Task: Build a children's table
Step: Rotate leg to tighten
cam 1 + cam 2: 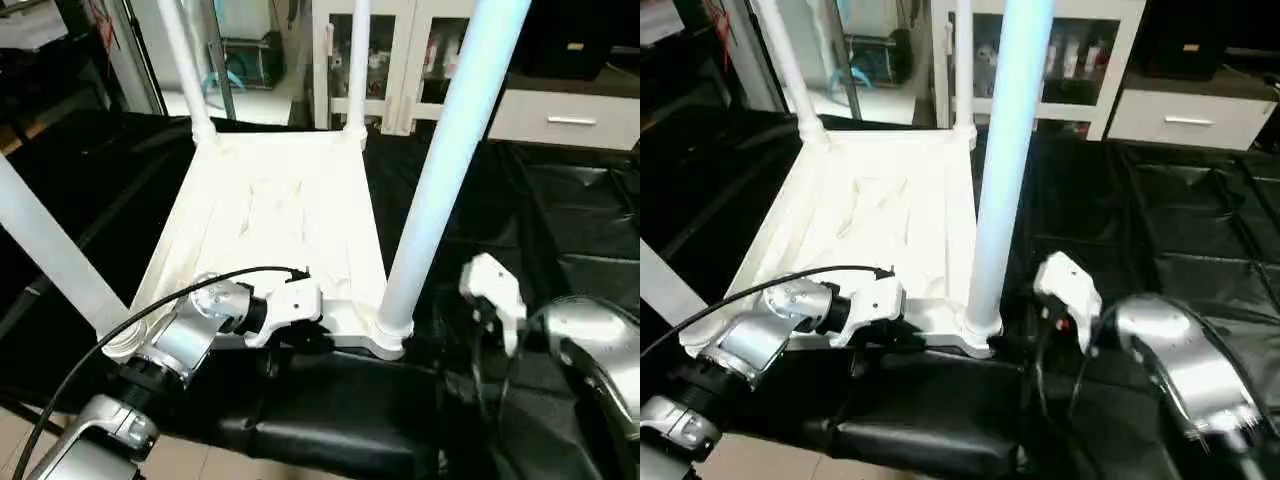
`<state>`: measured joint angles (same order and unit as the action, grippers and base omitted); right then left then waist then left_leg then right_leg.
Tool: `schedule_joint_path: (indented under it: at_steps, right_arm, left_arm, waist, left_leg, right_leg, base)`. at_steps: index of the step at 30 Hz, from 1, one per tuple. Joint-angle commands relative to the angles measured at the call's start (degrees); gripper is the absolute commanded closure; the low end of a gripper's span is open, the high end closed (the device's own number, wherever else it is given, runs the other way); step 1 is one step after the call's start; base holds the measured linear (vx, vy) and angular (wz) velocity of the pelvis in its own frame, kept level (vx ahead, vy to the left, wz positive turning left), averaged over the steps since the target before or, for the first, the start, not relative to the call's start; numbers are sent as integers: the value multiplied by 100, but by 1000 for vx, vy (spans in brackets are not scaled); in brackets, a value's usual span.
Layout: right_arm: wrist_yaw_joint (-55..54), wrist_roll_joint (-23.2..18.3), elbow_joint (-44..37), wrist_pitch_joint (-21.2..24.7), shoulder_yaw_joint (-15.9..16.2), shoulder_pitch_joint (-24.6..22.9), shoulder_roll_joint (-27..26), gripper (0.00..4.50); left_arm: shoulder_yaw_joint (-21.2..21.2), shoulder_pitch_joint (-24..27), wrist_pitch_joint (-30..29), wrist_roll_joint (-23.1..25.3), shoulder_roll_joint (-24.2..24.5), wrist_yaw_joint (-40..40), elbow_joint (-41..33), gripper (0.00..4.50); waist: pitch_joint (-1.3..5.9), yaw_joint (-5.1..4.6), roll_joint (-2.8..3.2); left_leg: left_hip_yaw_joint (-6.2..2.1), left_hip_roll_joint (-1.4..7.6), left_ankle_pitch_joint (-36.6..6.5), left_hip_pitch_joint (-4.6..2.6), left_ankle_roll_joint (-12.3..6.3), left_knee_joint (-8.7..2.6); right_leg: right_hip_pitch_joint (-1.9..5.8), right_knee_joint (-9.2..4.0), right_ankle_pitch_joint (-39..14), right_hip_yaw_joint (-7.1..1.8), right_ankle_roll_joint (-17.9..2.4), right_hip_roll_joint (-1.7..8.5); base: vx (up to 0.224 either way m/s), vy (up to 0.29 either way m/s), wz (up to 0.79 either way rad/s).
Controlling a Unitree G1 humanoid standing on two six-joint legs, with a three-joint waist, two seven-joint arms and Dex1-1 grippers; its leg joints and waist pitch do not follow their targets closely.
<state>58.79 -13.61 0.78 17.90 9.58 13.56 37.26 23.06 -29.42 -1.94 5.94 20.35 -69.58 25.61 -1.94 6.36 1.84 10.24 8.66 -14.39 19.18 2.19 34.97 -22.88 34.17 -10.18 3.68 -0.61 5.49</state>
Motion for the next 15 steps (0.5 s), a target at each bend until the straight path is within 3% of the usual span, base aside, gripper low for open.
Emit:
schedule_joint_path:
  at_steps: [1, 6, 7, 11, 15]
  right_arm:
    - [-1, 68, 111, -70, 112, 117, -52, 2]
    - [237, -2, 345, -129, 251, 299, -189, 2]
    - [288, -15, 369, -140, 259, 312, -201, 2]
    - [531, 46, 514, -274, 402, 397, -241, 2]
    - [544, 93, 694, -348, 450, 509, -317, 2]
  left_arm:
    - [153, 129, 3, -130, -139, 2, -22, 450]
    - [119, 174, -55, -122, -121, 29, -90, 450]
    - [115, 176, -55, -119, -117, 31, -92, 450]
    - [62, 177, -57, -106, -50, 28, -89, 450]
    - [45, 185, -92, -97, -46, 43, -121, 450]
  waist:
    - [269, -44, -218]
    - [247, -37, -231]
    - [255, -41, -258]
    - [262, -34, -258]
    - [249, -39, -293]
  left_leg:
    - [-134, 451, -154, 37, -629, -443]
    - [-141, 459, -305, 46, -620, -461]
    - [-137, 462, -303, 39, -608, -458]
    - [-141, 460, -92, 46, -698, -443]
    - [-136, 457, -164, 53, -691, -449]
  right_leg:
    - [250, -306, -959, -290, -1372, 418]
    - [247, -347, -1346, -289, -1306, 434]
    - [247, -336, -1334, -291, -1296, 434]
    - [244, -291, -1044, -285, -1347, 429]
    - [242, -313, -1225, -284, -1342, 436]
  base:
    - [0, 0, 0]
    - [0, 0, 0]
    - [0, 0, 0]
    - [0, 0, 0]
    - [0, 0, 0]
